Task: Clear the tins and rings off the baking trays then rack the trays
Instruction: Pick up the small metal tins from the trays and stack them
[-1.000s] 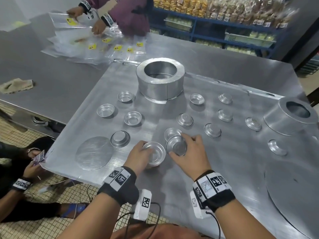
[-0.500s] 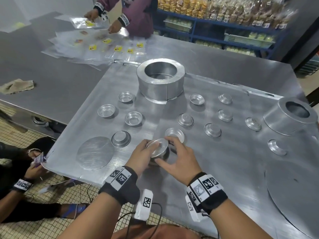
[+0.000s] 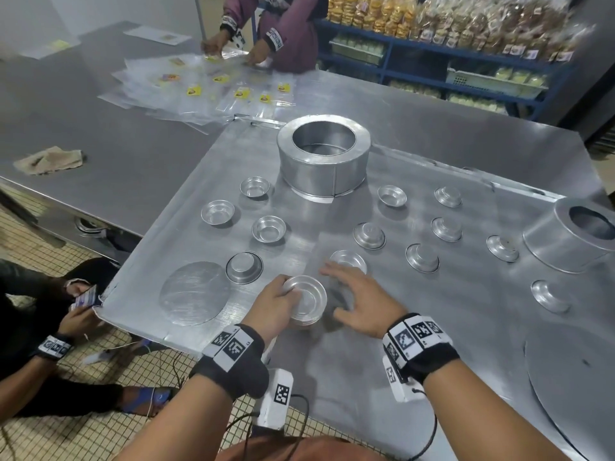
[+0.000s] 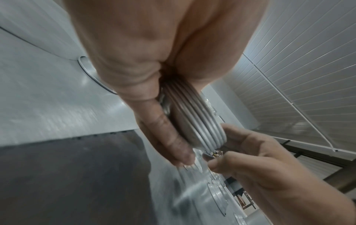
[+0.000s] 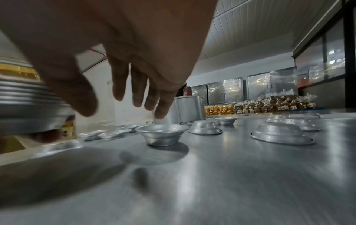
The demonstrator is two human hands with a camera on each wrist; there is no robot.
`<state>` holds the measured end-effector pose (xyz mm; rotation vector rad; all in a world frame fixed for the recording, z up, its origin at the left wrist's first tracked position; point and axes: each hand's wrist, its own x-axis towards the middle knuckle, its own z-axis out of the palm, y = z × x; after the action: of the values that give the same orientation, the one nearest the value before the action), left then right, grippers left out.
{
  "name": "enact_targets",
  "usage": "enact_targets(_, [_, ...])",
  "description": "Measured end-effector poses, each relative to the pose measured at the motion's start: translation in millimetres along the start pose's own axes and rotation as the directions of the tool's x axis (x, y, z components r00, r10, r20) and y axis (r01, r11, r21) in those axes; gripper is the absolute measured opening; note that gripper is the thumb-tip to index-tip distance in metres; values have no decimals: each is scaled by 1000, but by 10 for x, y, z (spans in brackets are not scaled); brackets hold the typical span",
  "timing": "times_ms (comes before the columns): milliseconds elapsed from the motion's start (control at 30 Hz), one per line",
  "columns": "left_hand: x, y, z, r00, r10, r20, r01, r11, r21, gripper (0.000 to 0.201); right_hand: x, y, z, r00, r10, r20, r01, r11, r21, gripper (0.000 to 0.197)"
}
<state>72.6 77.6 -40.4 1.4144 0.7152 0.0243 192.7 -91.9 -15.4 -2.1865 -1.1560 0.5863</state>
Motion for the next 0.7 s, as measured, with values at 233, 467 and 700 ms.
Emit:
enact_targets(233, [-61,16,-64,1000,27,9,-28,993,119,18,331,151,-129,950,188,-251,-259,921,-292,78])
enact_targets(467, [-82,32,-99,998,57,7,-57,986,156,20,449,69,-162,927,335,-170,-372,879,-298,76])
enact_targets(700, [-37,68,-59,999,52,-7,-51,990,133,24,313,41,-151,921,313,-233,-356,918,-173,84])
